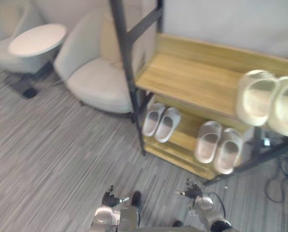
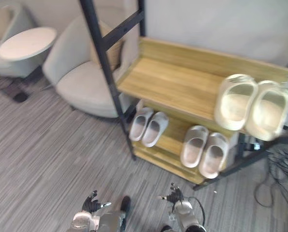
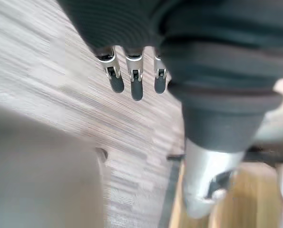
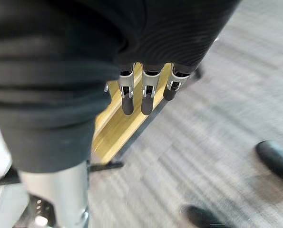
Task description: Organize the slippers on the shoe rack
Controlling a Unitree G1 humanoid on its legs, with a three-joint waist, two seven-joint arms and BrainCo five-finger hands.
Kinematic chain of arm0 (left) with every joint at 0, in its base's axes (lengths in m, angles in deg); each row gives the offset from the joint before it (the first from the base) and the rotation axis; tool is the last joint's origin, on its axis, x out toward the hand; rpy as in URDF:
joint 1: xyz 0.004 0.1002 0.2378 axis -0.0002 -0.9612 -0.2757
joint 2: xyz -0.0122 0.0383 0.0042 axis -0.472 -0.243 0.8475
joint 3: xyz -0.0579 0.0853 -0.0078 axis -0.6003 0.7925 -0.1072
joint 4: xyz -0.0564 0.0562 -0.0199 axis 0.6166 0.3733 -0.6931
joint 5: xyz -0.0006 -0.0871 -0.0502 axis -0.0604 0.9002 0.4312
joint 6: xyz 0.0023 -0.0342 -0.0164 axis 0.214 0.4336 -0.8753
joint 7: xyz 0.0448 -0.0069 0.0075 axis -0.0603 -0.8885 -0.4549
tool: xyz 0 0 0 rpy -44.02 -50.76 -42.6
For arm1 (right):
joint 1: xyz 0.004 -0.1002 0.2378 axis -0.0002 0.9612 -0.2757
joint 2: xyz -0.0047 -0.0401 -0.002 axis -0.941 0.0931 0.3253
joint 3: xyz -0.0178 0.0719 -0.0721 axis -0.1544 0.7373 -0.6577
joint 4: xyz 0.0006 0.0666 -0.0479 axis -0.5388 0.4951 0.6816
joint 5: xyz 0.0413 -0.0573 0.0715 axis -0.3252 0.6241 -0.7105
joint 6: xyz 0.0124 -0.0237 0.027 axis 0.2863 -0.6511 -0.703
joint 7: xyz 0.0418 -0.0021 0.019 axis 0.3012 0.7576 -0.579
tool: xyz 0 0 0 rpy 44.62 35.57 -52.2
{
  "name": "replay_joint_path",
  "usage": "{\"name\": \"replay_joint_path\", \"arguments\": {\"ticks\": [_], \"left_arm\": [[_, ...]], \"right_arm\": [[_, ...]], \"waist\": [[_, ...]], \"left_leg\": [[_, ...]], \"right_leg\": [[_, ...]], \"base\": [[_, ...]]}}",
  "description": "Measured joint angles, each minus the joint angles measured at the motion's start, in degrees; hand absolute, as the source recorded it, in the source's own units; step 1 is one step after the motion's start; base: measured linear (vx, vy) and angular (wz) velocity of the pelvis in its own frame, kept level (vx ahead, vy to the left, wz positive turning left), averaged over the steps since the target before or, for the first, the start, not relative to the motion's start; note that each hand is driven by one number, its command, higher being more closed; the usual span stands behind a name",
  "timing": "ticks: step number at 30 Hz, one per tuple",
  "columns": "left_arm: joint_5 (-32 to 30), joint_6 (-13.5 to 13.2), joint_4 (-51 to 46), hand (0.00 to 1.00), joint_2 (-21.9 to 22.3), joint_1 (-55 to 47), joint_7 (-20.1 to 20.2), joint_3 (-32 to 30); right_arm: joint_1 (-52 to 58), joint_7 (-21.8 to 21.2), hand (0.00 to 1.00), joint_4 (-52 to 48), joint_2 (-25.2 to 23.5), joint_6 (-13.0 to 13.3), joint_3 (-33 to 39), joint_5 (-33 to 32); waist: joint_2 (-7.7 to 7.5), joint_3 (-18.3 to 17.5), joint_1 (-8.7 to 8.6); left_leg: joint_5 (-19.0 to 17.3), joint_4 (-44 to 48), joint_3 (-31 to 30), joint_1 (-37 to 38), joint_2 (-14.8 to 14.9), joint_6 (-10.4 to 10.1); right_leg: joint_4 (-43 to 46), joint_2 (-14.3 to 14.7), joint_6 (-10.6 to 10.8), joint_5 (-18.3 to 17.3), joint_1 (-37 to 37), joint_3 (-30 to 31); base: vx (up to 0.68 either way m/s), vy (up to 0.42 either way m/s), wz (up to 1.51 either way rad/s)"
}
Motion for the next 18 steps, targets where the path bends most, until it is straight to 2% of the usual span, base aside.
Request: {"name": "replay_joint_path", "arguments": {"ticks": [1,2,3,4,5,6,7,8,10,12,13,15,18], "left_arm": [[0.0,0.0,0.0,0.0,0.2,-0.3,0.0,0.1],[-0.1,0.0,-0.5,0.0,0.6,0.3,0.1,0.3],[-0.1,-0.2,-0.5,0.0,0.5,1.4,0.1,1.4],[-0.3,-0.1,-0.2,0.0,-0.6,2.8,0.1,1.4],[-0.6,0.3,0.8,0.0,0.0,3.3,0.2,1.6],[-0.7,0.4,0.8,0.0,0.6,3.3,0.2,1.5],[-0.7,0.5,1.3,0.0,0.6,3.8,0.2,1.4],[-0.7,0.5,1.7,0.0,0.6,4.0,0.1,1.4],[-0.7,0.5,1.8,0.0,0.2,3.3,0.1,1.4],[-0.7,0.5,1.9,0.0,-0.2,2.9,0.0,1.4],[-0.7,0.4,2.1,0.0,-0.7,2.7,0.0,1.5],[-1.0,0.2,2.2,0.0,-1.8,2.5,0.0,1.5],[-1.2,0.3,2.0,0.0,-3.6,1.7,0.0,1.1]], "right_arm": [[0.6,0.0,0.0,-0.3,0.1,0.1,0.3,0.0],[1.3,0.0,0.0,-0.6,0.5,0.1,1.3,0.0],[1.8,-0.1,0.0,-0.3,0.3,0.0,2.3,0.0],[2.7,-0.1,0.0,0.1,-0.5,0.1,2.4,0.0],[2.4,0.1,0.0,0.0,0.0,0.2,3.1,0.0],[2.1,0.2,0.0,-0.2,0.2,0.0,4.2,0.0],[1.8,0.3,0.0,0.0,0.2,0.1,5.3,0.0],[1.5,0.2,0.0,0.1,-0.4,0.1,5.3,0.1],[1.5,0.1,0.0,0.1,-0.8,0.1,3.9,0.2],[1.5,0.0,0.0,0.1,-1.0,0.1,2.9,0.5],[2.3,0.0,0.0,0.1,-1.4,0.1,2.9,1.3],[3.8,-0.3,0.0,0.2,-2.0,0.1,2.8,2.0],[4.0,-0.3,0.0,0.1,-2.9,0.1,1.9,2.0]], "waist": [[0.41,-0.2,-0.49],[1.22,0.0,-1.27],[-0.22,0.3,-2.31],[-3.11,0.3,-4.0],[-2.08,0.9,-3.95],[-0.79,1.1,-3.67],[-2.19,3.0,-3.84],[-2.64,3.2,-3.48],[-2.42,3.3,-3.37],[-2.4,3.3,-3.47],[-2.54,3.3,-3.94],[-3.87,3.5,-4.21],[-5.84,2.7,-3.93]], "left_leg": [[-1.0,1.2,4.0,1.1,2.2,-0.2],[-0.3,-0.1,6.6,0.8,1.8,0.6],[0.8,-6.6,3.7,2.0,-0.9,-0.2],[-1.7,-9.2,3.9,4.1,-3.3,0.9],[-5.3,-5.5,5.8,5.5,-0.3,0.1],[-7.2,-11.3,4.6,9.4,1.0,-4.2],[-5.2,-14.8,3.5,10.2,-1.8,-3.8],[-3.8,-17.1,3.3,10.5,-3.3,-2.6],[-2.7,-18.0,2.2,9.6,-5.0,-1.5],[-1.7,-19.0,0.3,9.4,-6.5,-0.2],[-0.8,-20.2,-1.8,9.5,-7.6,0.0],[0.4,-21.8,-5.1,9.7,-9.6,-0.6],[1.0,-21.6,-9.1,8.8,-11.3,-1.0]], "right_leg": [[2.3,-0.3,-0.1,-0.3,0.2,-2.6],[5.9,-0.3,-0.2,-1.6,-0.5,-4.6],[2.7,1.0,0.0,-3.2,-1.7,-2.5],[-3.4,0.9,-0.5,0.5,-1.2,-2.6],[-2.8,1.5,-0.9,1.6,-0.7,-5.6],[-0.3,1.3,-0.4,1.3,-2.2,-6.5],[0.6,-0.1,0.4,1.0,-2.5,-6.3],[0.8,-1.1,0.8,1.5,-3.3,-6.1],[4.9,-3.9,0.7,1.6,-5.2,-5.5],[10.7,-6.1,1.0,0.9,-8.0,0.9],[12.6,-5.7,2.2,-0.2,-9.9,9.6],[14.0,-4.4,3.3,-1.7,-10.4,20.2],[12.6,-3.2,3.8,-3.9,-9.2,27.1]], "base": [[-0.01,0.057,1.15],[-0.08,0.065,1.56],[-0.21,0.004,2.05],[-0.23,-0.024,1.81],[-0.2,0.0,1.41],[-0.16,0.111,0.82],[-0.16,0.156,0.52],[-0.15,0.194,0.38],[-0.08,0.169,0.3],[-0.09,0.16,0.51],[-0.1,0.117,0.93],[-0.11,0.018,1.07],[-0.05,-0.095,0.73]]}}
